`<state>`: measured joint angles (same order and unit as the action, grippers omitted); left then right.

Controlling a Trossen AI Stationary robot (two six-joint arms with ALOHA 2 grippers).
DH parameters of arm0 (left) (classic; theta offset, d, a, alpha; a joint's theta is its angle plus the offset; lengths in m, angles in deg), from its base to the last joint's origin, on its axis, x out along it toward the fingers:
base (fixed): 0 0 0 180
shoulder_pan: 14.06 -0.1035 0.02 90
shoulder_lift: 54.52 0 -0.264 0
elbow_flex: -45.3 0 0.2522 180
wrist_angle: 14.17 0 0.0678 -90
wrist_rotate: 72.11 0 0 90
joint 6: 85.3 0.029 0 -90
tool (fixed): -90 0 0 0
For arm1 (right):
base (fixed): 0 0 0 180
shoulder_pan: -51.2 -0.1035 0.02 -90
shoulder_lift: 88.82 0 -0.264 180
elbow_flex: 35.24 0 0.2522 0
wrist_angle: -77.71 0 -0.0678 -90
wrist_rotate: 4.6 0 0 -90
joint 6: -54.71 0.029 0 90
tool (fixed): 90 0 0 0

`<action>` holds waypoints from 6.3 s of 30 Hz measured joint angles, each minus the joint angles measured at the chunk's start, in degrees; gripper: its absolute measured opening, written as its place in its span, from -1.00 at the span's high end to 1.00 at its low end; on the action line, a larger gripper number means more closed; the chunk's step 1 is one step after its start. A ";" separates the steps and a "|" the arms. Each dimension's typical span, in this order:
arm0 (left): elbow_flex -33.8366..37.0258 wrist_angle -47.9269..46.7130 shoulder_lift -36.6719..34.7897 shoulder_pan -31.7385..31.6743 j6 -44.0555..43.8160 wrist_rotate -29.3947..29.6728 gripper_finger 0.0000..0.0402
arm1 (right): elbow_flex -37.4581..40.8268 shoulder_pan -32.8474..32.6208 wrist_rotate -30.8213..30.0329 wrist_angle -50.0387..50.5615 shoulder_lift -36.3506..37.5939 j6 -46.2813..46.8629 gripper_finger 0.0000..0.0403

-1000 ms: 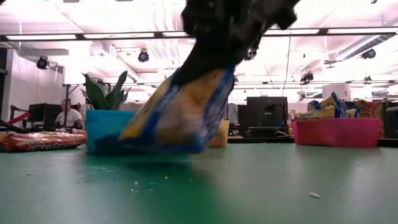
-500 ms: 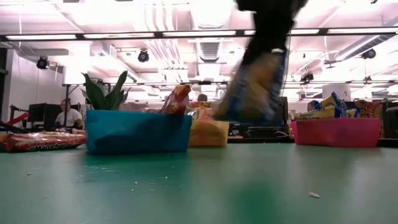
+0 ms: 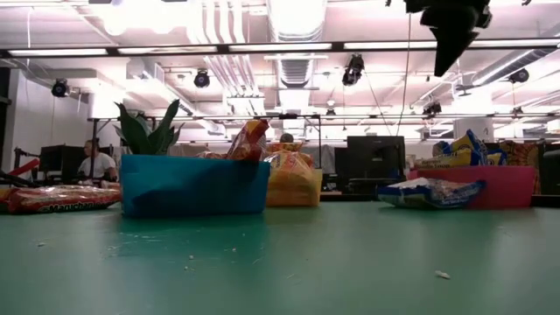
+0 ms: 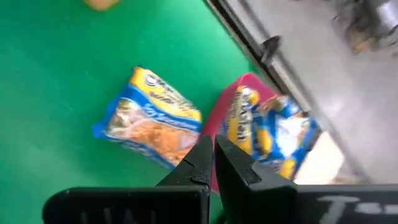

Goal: Sort Maruchan noodles
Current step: Put the blue noodle pack into the red bin

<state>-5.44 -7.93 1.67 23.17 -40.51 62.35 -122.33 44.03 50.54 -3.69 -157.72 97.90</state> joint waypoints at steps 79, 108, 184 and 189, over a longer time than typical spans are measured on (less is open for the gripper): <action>-9.48 -0.47 26.87 -11.51 -22.95 -11.17 0.80 | 30.20 -3.16 28.03 -77.76 -13.97 -6.70 0.96; -24.94 -7.22 48.99 -21.51 -23.94 -19.74 0.80 | 39.20 -3.33 28.33 -56.66 7.39 10.48 0.49; -24.24 -3.66 55.21 -24.63 -24.92 -28.39 0.80 | 55.51 -3.31 19.06 -132.93 -19.39 4.80 0.94; -23.94 -9.50 48.38 -24.61 -22.68 -28.39 0.80 | 55.69 -3.29 18.56 -132.91 -16.65 1.74 0.96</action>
<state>-29.38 -17.42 50.05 -1.44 -63.19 33.97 -66.64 40.74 69.10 -136.60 -174.38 99.64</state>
